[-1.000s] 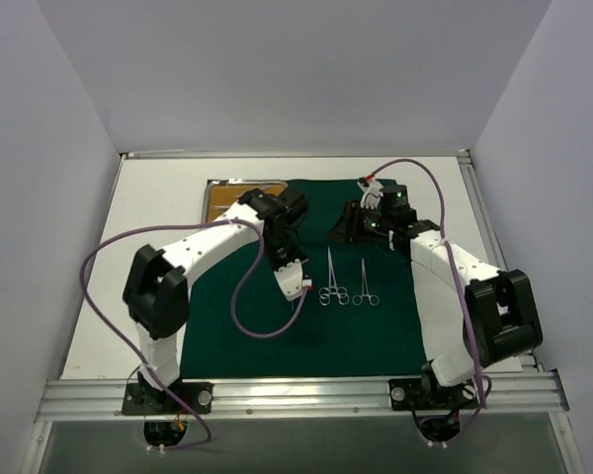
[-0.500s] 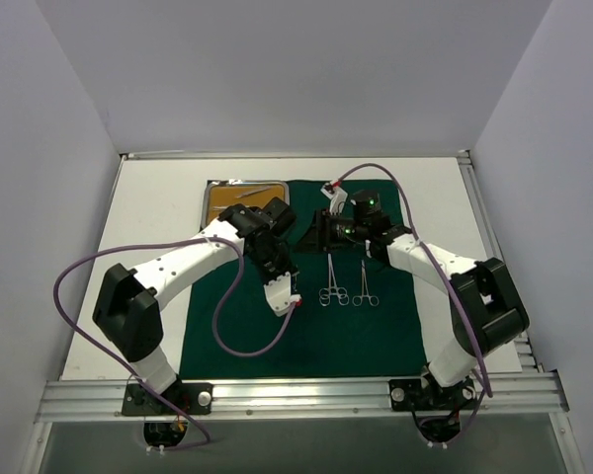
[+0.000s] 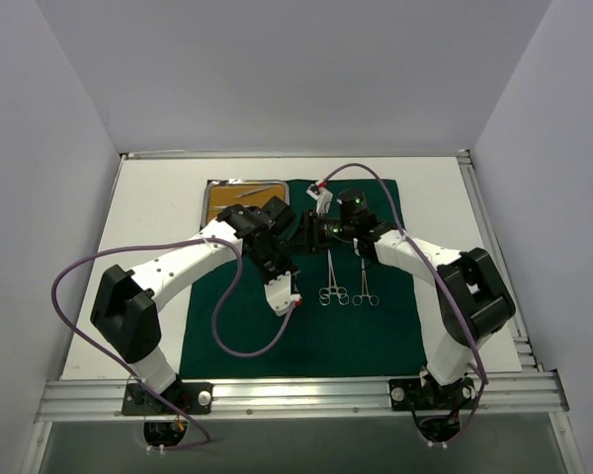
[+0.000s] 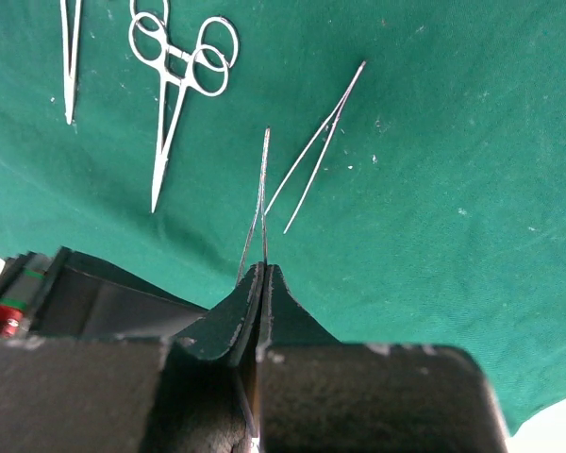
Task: Open and lay out the surgical kit
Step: Place the medical item in the surgical kit.
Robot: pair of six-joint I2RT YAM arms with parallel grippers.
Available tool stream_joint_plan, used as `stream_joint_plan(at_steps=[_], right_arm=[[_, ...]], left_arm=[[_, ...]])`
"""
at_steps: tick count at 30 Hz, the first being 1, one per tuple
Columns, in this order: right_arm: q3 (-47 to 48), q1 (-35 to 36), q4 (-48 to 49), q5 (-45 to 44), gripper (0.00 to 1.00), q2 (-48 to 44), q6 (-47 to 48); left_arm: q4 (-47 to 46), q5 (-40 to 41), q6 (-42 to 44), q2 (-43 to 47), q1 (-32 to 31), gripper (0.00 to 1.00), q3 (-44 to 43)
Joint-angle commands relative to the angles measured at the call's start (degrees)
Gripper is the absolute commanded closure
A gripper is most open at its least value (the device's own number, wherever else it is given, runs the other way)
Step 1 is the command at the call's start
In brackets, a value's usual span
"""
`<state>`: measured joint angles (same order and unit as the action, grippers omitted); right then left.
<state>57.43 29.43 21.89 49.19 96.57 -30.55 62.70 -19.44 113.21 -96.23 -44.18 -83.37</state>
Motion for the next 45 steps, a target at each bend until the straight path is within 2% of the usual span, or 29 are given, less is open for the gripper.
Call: stream_joint_plan(at_steps=[1,2,7,11,18,23,26,27,30,33,36,39,40,42,43,45], right_arm=[[3.13,0.89,-0.19,2.05,0.61,0.54,1.28],[3.04,0.98,0.25,2.14,0.64,0.63,1.10],[2.51,0.98,2.71,2.84,0.88,0.89,-0.30],[2.34,0.89,3.07,3.11,1.00,0.98,-0.74],[1.81,0.72,3.16,2.67,1.00,0.72,-0.74],[0.93,-0.34,2.90,0.56,1.00,0.37,-1.01],[0.06,-1.13,3.07,-0.67,1.00,0.28,-1.45],[-0.12,-1.30,3.16,-0.93,1.00,0.19,-1.62],[-1.35,-2.09,4.21,-1.81,1.00,-0.16,-2.85],[-2.58,-3.23,6.58,-2.52,1.00,-0.33,-4.69],[-3.98,-4.29,7.99,-3.92,1.00,-0.77,-6.45],[-5.56,-5.35,11.40,-6.73,1.00,-1.21,-9.43],[-6.10,-5.61,12.64,-7.43,1.00,-1.30,-10.58],[-7.24,-5.70,16.75,-9.28,1.00,-1.39,-13.12],[-8.37,-5.61,18.00,-9.90,1.00,-1.39,-15.40],[-9.61,-5.61,21.16,-12.00,1.00,-1.21,-17.35]], left_arm=[[-0.47,-2.88,43.68,2.01,-0.20,0.98,-0.12],[-0.56,-2.88,43.68,2.01,-0.20,0.98,-0.12],[-0.64,-3.06,43.68,1.83,-0.11,0.98,-0.12],[-0.91,-3.06,43.68,1.74,-0.03,0.98,-0.12],[-1.87,-3.06,43.59,2.09,0.15,0.98,0.58],[-6.17,-4.11,42.71,3.32,0.59,0.98,3.39],[-10.21,-3.33,41.39,4.11,0.77,0.88,5.49],[-10.66,-3.23,41.13,4.20,0.85,0.76,5.94],[-10.31,-3.58,40.43,4.56,0.85,0.60,6.12],[-10.31,-3.59,39.99,5.08,0.85,0.55,6.56],[-10.84,-3.50,37.53,6.05,0.85,0.54,6.91],[-15.30,-4.11,27.72,8.24,0.77,0.54,8.57],[-17.15,-4.29,18.63,9.73,0.77,0.54,9.27],[-21.73,-3.24,7.79,11.05,0.77,0.54,10.07],[-22.00,-2.19,-2.97,11.67,0.85,0.54,9.90],[-21.48,2.72,-13.49,12.11,1.29,0.54,9.55]])
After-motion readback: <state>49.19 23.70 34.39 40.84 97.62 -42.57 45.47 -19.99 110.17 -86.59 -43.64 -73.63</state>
